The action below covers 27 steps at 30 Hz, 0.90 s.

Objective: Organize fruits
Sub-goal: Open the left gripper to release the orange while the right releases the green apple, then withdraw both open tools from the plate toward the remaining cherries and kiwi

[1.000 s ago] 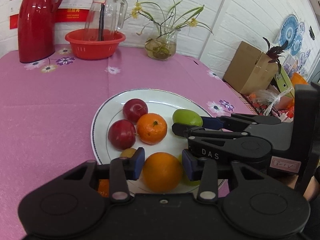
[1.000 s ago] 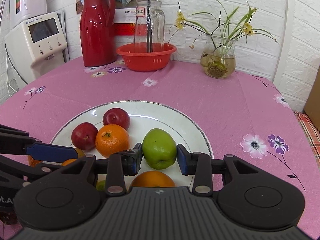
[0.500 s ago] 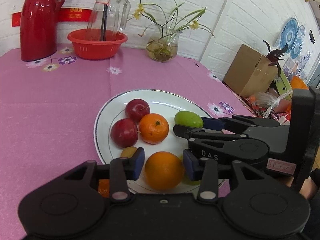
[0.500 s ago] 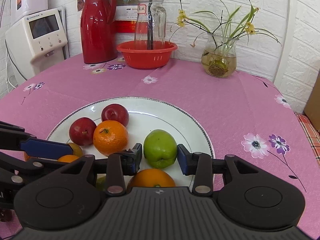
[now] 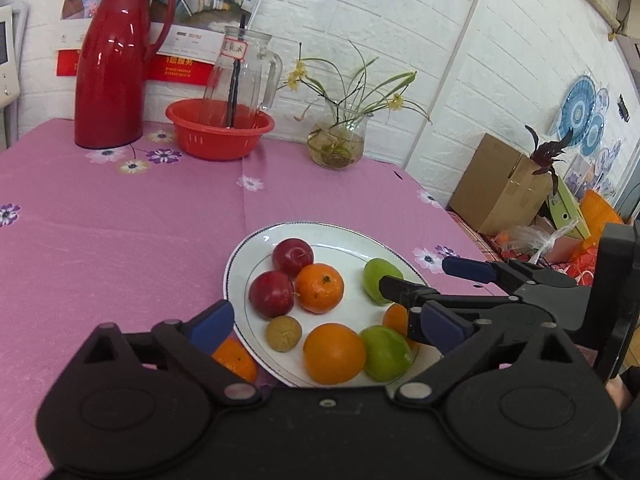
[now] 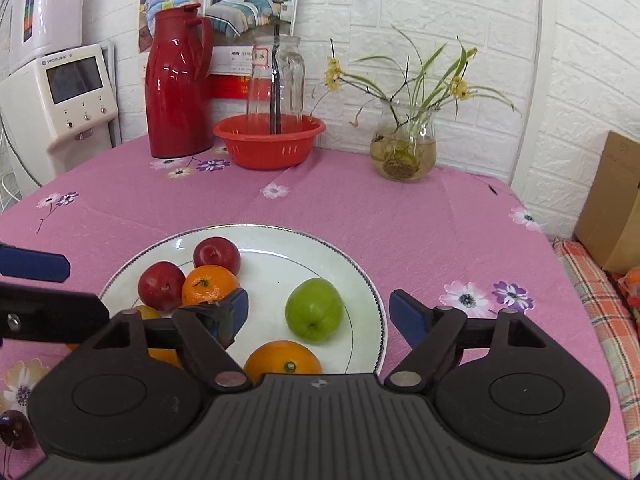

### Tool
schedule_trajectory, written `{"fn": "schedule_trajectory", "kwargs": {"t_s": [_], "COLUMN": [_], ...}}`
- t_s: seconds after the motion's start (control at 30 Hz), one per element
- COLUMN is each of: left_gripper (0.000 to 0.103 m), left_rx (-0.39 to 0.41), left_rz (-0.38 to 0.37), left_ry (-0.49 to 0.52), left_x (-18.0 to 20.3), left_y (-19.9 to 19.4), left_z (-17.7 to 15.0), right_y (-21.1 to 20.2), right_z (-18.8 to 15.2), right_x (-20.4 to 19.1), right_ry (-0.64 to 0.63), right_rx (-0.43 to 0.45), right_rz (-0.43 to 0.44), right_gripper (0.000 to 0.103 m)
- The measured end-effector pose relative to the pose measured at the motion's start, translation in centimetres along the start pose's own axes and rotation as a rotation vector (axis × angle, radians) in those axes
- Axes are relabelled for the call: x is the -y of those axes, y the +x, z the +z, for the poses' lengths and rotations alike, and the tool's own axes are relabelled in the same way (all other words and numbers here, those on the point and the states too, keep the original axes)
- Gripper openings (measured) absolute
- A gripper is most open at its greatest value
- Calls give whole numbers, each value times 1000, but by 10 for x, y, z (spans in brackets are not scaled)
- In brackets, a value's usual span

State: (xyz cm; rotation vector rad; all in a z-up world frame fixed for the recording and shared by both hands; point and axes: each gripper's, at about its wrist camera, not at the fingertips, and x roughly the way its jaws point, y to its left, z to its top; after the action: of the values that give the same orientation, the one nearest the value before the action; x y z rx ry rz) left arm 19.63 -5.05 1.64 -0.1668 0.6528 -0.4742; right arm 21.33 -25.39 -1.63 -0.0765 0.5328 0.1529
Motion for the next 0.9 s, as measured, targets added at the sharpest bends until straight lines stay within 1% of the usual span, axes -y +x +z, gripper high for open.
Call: {"fn": "schedule_trajectory", "kwargs": {"t_s": [0.13,0.27,0.43,0.7,0.9], "left_gripper": [103,103,103,103,103], "left_rx": [28,44,68,40,-7], "left_rz": [21,45,78,118,109], "left_ry": [-1,2,-4,-9,-3], "left_x": [-1,-6,-19,-32,-34], "left_y": [-17,-36,-61,-85,-87], "left_z": [0,-1,-7,-32,-54], "right_y": [-16,-35,-69,-106,-117], "right_z": [0,0,-7,-27,-49], "right_x": [-6,-8,-15,-35,-57], "right_ry": [-27,-20,-24,-34,-47], "right_rx": [27,47,86,97,63], "right_rz": [-14,-13,4,52,118], "right_gripper": [103,103,103,103,103]}}
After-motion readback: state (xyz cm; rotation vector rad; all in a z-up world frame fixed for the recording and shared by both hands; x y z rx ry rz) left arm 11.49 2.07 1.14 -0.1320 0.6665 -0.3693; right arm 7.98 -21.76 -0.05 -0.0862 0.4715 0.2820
